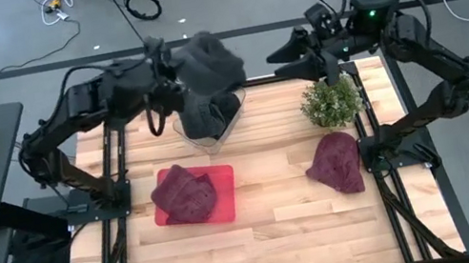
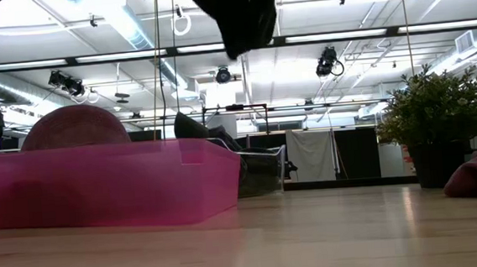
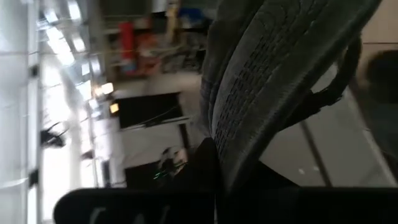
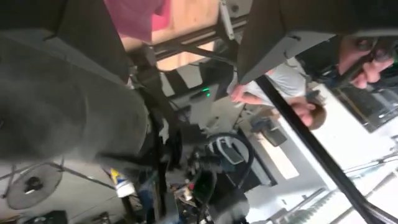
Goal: Pick & Place hat
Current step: Put the black cap into the transparent bin
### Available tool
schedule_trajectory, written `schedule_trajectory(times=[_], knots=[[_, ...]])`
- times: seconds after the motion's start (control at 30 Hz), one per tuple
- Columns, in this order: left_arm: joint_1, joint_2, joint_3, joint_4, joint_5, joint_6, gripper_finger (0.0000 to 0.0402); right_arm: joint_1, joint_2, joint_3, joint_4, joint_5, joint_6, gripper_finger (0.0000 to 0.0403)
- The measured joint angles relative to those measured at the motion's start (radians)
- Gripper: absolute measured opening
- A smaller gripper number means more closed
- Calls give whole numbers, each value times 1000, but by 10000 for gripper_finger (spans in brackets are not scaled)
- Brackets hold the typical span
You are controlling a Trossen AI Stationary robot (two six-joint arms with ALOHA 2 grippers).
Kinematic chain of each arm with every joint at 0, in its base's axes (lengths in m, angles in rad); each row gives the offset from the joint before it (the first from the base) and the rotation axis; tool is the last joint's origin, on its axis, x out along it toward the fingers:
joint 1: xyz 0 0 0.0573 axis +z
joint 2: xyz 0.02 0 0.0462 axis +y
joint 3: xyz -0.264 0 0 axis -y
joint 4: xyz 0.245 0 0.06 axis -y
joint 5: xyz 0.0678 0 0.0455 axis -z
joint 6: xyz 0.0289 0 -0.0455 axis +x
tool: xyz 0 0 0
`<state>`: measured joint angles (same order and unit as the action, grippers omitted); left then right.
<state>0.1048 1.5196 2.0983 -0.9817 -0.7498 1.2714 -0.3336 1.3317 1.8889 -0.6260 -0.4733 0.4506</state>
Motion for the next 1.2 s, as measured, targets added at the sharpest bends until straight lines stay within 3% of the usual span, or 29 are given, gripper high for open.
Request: schedule_trajectory(times=[0.3,0.57,0.93,1.2], knots=[[86,84,0,-130,262,28,11,0,23,0,-6,11,-7,254],[177,170,-25,-215,381,110,11,0,82,-1,-21,13,-7,228],[285,169,-333,-161,409,188,11,0,132,-1,-21,13,-15,201],[242,169,-551,76,324,310,11,0,136,-1,-11,13,-41,190]])
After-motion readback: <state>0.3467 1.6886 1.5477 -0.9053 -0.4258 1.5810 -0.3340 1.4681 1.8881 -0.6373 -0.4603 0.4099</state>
